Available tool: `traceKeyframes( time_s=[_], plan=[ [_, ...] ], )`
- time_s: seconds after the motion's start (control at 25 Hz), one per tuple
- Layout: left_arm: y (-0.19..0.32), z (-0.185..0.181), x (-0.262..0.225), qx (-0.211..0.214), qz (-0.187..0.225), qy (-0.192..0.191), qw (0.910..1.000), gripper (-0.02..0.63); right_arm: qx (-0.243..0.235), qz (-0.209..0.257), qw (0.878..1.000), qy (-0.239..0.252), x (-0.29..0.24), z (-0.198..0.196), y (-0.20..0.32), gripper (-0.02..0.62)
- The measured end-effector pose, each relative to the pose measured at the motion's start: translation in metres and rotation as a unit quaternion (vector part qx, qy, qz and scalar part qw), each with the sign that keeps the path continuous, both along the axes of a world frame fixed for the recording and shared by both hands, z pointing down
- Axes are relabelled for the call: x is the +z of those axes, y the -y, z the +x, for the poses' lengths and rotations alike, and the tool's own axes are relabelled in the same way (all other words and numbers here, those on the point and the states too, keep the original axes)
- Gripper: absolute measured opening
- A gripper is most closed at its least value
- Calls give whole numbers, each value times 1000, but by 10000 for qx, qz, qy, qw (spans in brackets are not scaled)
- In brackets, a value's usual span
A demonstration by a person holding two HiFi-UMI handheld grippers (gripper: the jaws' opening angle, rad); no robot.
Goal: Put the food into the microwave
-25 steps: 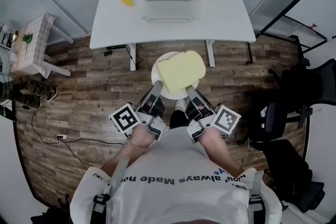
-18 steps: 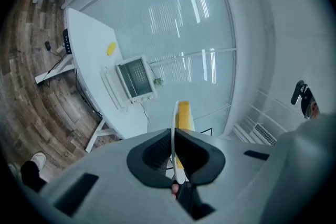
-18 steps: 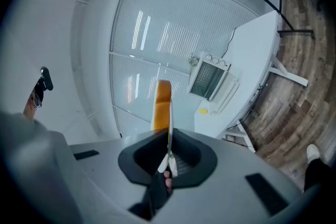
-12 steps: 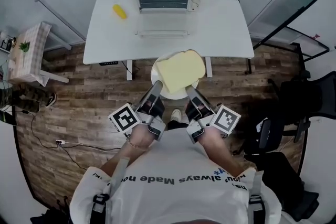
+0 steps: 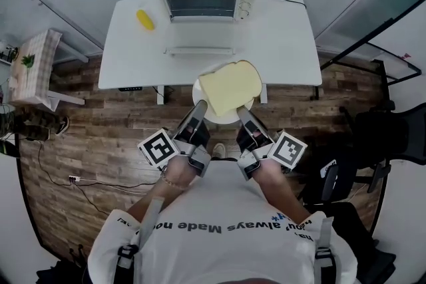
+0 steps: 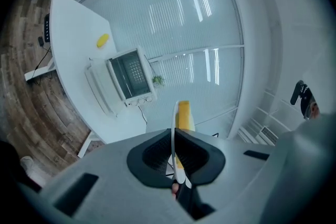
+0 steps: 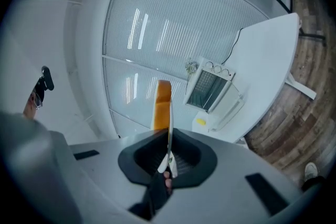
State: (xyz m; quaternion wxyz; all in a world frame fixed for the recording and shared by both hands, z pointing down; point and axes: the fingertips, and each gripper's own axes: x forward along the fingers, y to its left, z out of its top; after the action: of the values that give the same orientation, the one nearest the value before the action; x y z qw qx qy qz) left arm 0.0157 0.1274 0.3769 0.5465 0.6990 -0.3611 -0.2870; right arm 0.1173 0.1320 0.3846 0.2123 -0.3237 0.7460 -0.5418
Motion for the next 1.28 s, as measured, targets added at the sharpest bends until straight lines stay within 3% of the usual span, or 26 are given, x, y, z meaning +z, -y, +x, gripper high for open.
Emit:
traceKeyframes(
  time_s=[0.48, 0.72, 1.0, 1.28],
  plan=[
    [41, -11, 8, -48, -58, 12, 10000, 18, -35, -40, 10000, 13, 8, -11, 41, 23],
    [92, -34, 12, 12, -90, -20, 10000, 18, 1, -61, 10000, -74, 10, -34, 92, 23],
    [115, -42, 5, 73, 15, -32, 10000, 18, 84, 0, 9999, -57, 4, -41, 112, 23],
    [179, -67, 9, 142, -91, -85, 9998, 18, 154, -62, 9998, -118, 5, -66, 176, 23]
  ],
)
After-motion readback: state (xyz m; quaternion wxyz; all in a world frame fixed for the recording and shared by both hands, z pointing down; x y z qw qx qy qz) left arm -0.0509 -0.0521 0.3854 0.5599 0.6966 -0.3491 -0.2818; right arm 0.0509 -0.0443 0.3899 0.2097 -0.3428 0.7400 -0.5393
